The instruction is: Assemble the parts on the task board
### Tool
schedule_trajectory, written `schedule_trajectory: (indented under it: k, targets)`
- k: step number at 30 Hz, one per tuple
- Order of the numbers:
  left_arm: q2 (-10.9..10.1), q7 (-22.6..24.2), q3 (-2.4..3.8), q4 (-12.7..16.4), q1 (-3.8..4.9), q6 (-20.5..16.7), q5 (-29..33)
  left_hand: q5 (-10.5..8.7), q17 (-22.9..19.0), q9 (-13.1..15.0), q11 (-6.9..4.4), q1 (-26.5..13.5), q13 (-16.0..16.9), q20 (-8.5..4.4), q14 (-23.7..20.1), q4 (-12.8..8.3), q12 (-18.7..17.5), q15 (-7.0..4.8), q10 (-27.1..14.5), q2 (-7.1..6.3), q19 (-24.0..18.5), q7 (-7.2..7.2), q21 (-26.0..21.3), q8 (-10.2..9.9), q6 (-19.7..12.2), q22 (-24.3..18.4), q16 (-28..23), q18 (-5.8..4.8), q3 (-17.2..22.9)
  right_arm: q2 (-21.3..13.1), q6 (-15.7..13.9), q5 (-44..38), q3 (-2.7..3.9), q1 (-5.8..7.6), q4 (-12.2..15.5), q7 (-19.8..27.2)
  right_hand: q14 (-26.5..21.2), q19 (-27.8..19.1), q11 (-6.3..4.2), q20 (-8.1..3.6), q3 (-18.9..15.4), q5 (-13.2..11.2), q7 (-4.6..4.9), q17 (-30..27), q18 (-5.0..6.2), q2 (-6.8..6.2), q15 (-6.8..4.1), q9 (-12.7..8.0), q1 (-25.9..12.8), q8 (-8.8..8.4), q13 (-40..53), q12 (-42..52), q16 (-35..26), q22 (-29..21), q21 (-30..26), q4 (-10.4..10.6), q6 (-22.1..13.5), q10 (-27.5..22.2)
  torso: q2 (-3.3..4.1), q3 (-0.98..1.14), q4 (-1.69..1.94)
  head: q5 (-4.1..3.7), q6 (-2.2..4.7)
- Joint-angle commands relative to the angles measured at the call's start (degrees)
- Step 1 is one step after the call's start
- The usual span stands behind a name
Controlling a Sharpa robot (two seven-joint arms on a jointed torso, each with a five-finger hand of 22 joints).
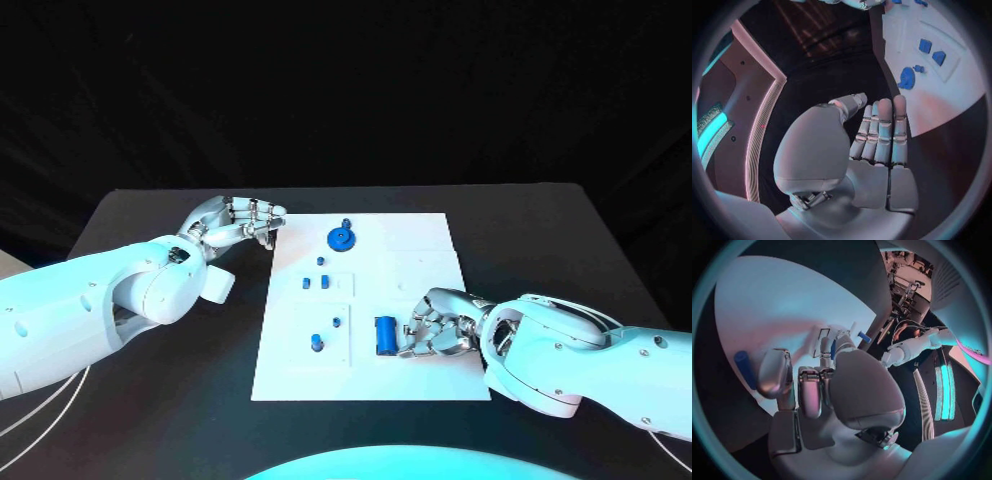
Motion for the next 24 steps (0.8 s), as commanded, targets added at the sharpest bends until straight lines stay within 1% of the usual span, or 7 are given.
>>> schedule_trajectory:
  k: [1,6,12,18,20,22,24]
  targets:
    - [0.1,0.3,0.04,0.1,0.0,0.3,0.3,0.3,-0.1,-0.1,0.03,-0.4,-0.1,0.31,-0.4,0.3,0.3,0.02,-0.4,0.08,0.0,0.06,-0.3,0.3,-0.3,-0.1,0.1,0.81,-0.1,0.0,1.8,-1.7,-0.01,-0.05,0.2,0.2,5.9,2.4,-0.22,-0.49,0.3,0.3,-0.13,15.1,-0.64,-0.29,-0.36,-0.1,0.2,-0.29,14.6,0.2,0.2,8.2,0.2,0.2,0.2,5.8,0.01,0.01,0.01,-0.01,0.08]
    - [0.1,0.3,0.04,0.1,0.0,0.3,0.3,0.3,-0.1,-0.1,0.03,-0.4,-0.1,0.31,-0.4,0.3,0.3,0.02,-0.4,0.08,0.0,0.06,-0.3,0.3,-0.3,-0.1,0.1,0.81,-0.1,-0.3,0.5,-1.6,-0.01,-0.04,0.4,0.6,5.9,2.4,-0.09,-0.42,0.6,0.0,0.0,15.1,-0.66,-0.56,-0.25,-0.3,-1.3,-0.42,14.6,0.1,0.2,8.3,0.2,0.4,0.4,5.7,0.03,0.03,0.03,-0.07,0.1]
    - [0.1,0.3,0.04,0.1,0.0,0.3,0.3,0.3,-0.1,-0.1,0.03,-0.4,-0.1,0.31,-0.4,0.3,0.3,0.02,-0.4,0.08,0.0,0.06,-0.3,0.3,-0.3,-0.1,0.1,0.81,-0.1,-1.9,-3.1,0.5,0.12,0.48,1.3,2.5,5.9,2.4,0.1,-0.31,1.2,0.2,0.25,15.1,-0.61,-0.8,-0.11,-0.6,-3.7,-0.88,14.6,0.1,0.2,8.3,-0.2,0.4,0.0,5.7,-0.02,0.0,0.03,-0.13,0.26]
    - [0.1,0.6,0.04,0.1,0.0,0.5,0.5,0.29,-0.1,-0.1,0.03,-0.5,-0.1,0.32,-0.4,0.3,0.3,0.02,-0.4,0.07,0.1,0.06,-0.4,0.3,-0.3,-0.1,0.1,0.81,-0.1,-5.4,-6.7,5.7,0.21,2.85,1.8,6.3,5.8,2.2,0.86,0.09,2.4,0.3,1.18,14.9,-0.48,-1.71,0.47,-1.2,-4.5,-2.28,14.4,-0.2,0.1,8.1,-1.4,0.3,-1.9,5.6,-0.06,-0.05,-0.03,-0.73,0.52]
    - [0.1,0.9,0.04,0.2,0.0,0.6,0.7,0.24,0.0,-0.1,0.05,-0.7,-0.1,0.36,-0.4,0.5,0.4,0.06,-0.5,-0.06,0.1,0.06,-0.5,0.4,-0.4,-0.2,0.2,0.8,-0.2,-7.0,-6.9,6.2,0.21,3.84,1.6,7.2,5.8,2.2,1.51,0.45,3.1,0.0,1.93,15.0,-0.5,-2.47,0.99,-1.6,-4.7,-3.47,14.4,-0.2,0.2,8.1,-1.6,0.3,-3.4,5.6,-0.08,-0.11,-0.04,-1.2,0.58]
    - [0.0,1.3,0.04,0.4,0.0,0.9,1.0,0.19,0.0,-0.1,0.06,-1.1,-0.1,0.42,-0.4,0.8,0.6,0.11,-0.5,-0.2,0.1,0.05,-0.7,0.4,-0.5,-0.3,0.2,0.78,-0.4,-9.3,-6.4,5.2,0.21,4.78,1.1,7.7,5.9,2.2,1.76,0.65,3.5,-0.4,2.18,15.1,-0.54,-3.03,1.22,-1.7,-4.8,-3.89,14.4,-0.2,0.2,8.2,-1.4,0.3,-3.7,5.6,-0.08,-0.21,-0.07,-1.77,0.66]
    - [0.0,1.7,0.04,0.5,0.0,1.2,1.4,0.17,0.0,-0.1,0.06,-1.4,-0.1,0.46,-0.4,1.0,0.6,0.13,-0.6,-0.31,0.1,0.03,-0.9,0.4,-0.5,-0.4,0.3,0.78,-0.6,-10.8,-5.4,3.8,0.2,5.15,0.7,7.7,5.9,2.3,1.85,0.76,3.8,-0.9,2.26,15.1,-0.56,-3.5,1.33,-1.8,-4.7,-4.05,14.4,-0.3,0.2,8.2,-1.2,0.3,-3.7,5.5,-0.03,-0.17,-0.05,-2.07,0.75]
